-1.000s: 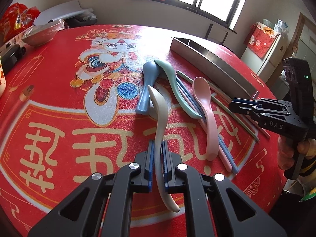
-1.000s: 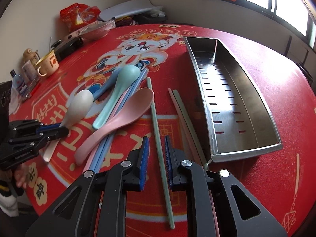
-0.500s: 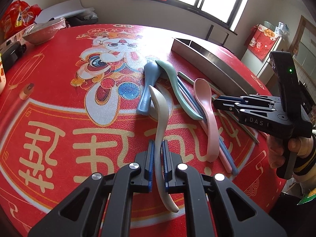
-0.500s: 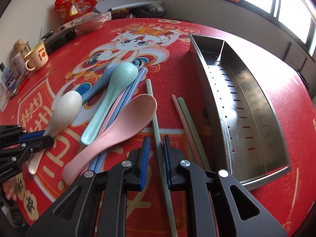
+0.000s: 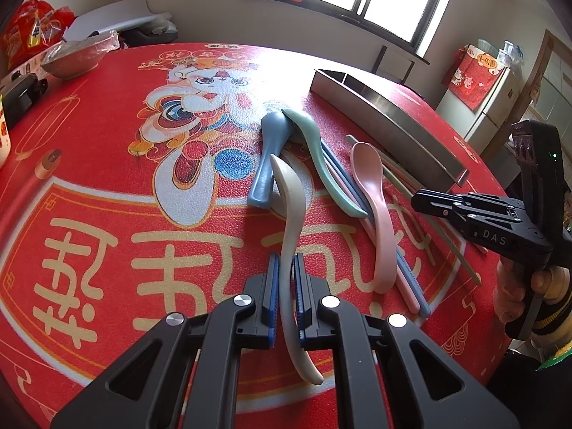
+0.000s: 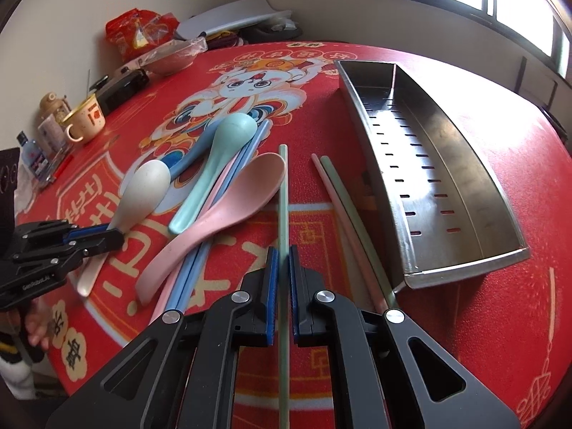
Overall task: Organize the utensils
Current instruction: 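Grasp a green chopstick with the right tool while the left tool holds the white spoon, then carry the green chopstick into the steel tray and open the right tool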
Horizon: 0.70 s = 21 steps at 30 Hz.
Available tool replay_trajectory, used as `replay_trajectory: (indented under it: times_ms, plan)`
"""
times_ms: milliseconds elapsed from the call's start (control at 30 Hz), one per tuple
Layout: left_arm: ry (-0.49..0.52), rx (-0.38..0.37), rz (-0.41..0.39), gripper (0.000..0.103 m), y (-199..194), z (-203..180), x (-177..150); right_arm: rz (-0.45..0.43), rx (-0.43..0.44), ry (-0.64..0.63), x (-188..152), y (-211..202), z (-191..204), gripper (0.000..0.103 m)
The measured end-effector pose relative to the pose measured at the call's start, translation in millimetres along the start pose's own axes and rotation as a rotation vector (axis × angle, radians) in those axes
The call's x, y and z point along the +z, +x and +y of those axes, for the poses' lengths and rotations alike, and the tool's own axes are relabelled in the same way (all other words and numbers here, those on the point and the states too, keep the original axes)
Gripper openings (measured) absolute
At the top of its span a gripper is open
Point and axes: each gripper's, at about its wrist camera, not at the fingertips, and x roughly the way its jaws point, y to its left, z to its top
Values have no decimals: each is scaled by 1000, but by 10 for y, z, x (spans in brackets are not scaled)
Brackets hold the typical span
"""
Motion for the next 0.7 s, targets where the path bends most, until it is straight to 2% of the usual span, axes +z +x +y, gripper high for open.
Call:
replay_trajectory:
  times_ms: [300, 500, 700]
  plan:
    - [0, 2, 0, 9, 7, -1, 3, -100, 57, 57, 56, -307, -219, 6]
    - [-1, 6, -1, 9, 10, -4, 2, -191, -24, 7, 521, -403, -482, 6]
    - [-10, 2, -1, 10, 9, 5, 3, -130, -106, 21, 1006, -36, -893, 6]
